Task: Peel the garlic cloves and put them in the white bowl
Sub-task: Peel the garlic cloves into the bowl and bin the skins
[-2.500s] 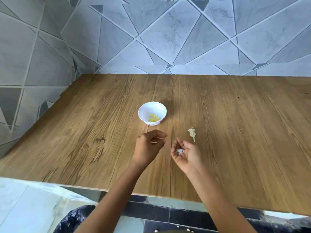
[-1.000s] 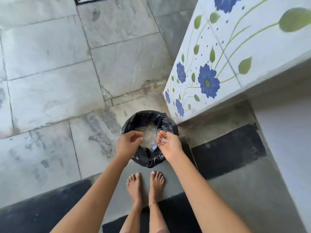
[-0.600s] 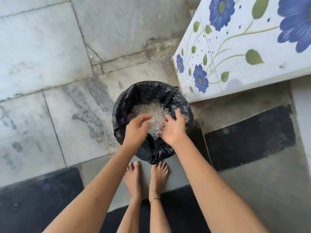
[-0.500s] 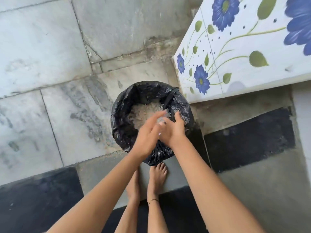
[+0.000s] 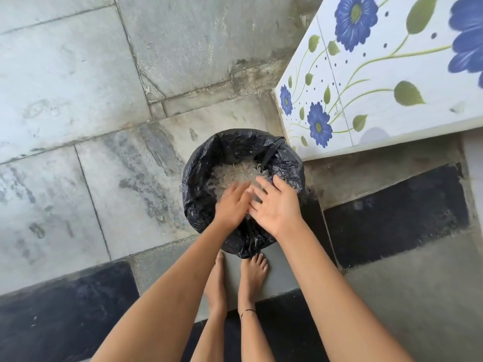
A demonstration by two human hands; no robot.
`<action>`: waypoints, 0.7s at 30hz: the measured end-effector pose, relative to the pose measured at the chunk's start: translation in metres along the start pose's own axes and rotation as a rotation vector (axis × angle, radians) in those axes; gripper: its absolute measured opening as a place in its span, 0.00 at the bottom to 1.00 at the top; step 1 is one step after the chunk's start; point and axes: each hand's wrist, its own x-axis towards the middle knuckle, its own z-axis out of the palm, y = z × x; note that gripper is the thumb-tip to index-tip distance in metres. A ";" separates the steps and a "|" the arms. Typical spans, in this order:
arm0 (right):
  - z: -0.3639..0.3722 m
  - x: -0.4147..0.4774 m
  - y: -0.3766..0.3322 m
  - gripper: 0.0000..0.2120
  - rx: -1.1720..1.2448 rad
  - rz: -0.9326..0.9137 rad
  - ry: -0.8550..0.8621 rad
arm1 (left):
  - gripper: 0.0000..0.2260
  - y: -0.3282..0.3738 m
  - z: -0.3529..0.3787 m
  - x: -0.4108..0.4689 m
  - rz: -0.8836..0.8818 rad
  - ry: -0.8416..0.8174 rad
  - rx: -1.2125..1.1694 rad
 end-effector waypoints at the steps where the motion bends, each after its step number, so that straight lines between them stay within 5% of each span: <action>1: -0.001 -0.004 0.000 0.24 -0.078 -0.031 0.021 | 0.21 -0.002 -0.006 0.002 -0.086 0.022 0.042; 6: -0.006 -0.047 0.004 0.20 -0.752 -0.358 0.275 | 0.17 0.038 -0.041 -0.045 0.013 0.191 0.072; 12: 0.018 -0.168 -0.004 0.21 -1.439 -0.830 0.348 | 0.18 0.124 -0.102 -0.165 0.154 0.294 0.195; 17: 0.047 -0.312 -0.008 0.23 -1.571 -1.081 0.380 | 0.20 0.214 -0.149 -0.293 0.295 0.346 0.298; 21: 0.056 -0.415 0.009 0.23 -1.453 -1.310 0.467 | 0.22 0.268 -0.165 -0.378 0.472 0.404 0.277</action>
